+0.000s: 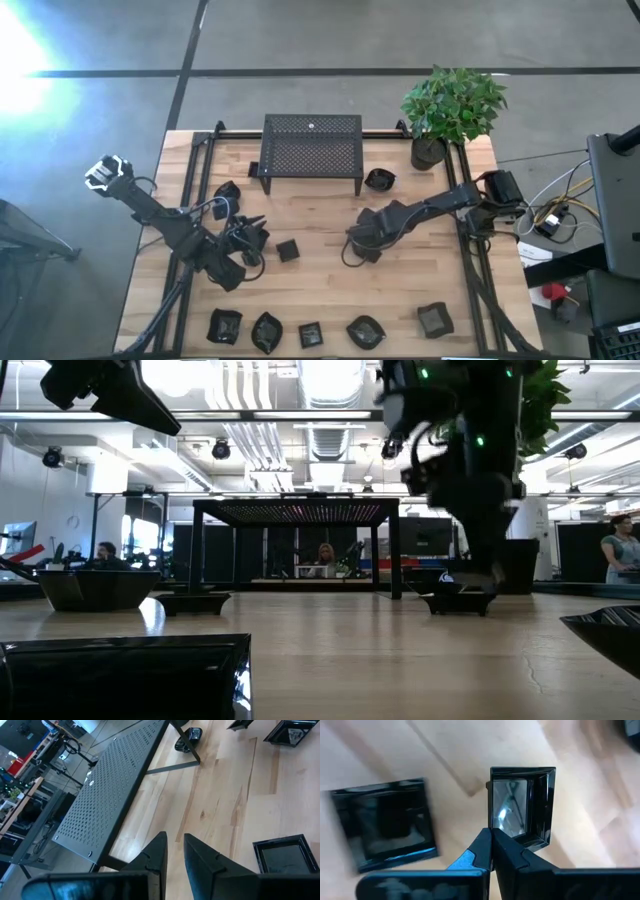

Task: Pick & Place Mini shaped plates
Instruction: Stack the black square plate on top of the other black square plate

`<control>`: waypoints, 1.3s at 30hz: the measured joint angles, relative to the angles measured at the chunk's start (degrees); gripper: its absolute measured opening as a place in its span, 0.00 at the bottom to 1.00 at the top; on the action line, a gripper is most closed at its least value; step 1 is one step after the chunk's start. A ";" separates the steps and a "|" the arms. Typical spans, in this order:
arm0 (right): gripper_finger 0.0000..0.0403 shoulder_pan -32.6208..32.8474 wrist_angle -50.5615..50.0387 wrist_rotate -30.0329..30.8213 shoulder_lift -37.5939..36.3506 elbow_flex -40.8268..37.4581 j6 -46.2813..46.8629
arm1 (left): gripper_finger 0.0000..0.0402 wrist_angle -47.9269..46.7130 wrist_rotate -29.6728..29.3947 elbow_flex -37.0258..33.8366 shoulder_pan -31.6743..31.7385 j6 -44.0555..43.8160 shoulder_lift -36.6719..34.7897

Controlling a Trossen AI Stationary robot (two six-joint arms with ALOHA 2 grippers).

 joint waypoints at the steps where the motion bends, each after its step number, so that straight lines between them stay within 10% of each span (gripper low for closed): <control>1: 0.02 0.04 -0.82 -0.85 0.00 1.13 0.80 | 0.15 0.00 -0.01 0.00 0.00 0.12 0.00; 39: 0.02 8.68 -2.40 -1.91 0.96 10.78 10.52 | 0.15 1.87 -5.00 1.49 0.02 3.56 -0.13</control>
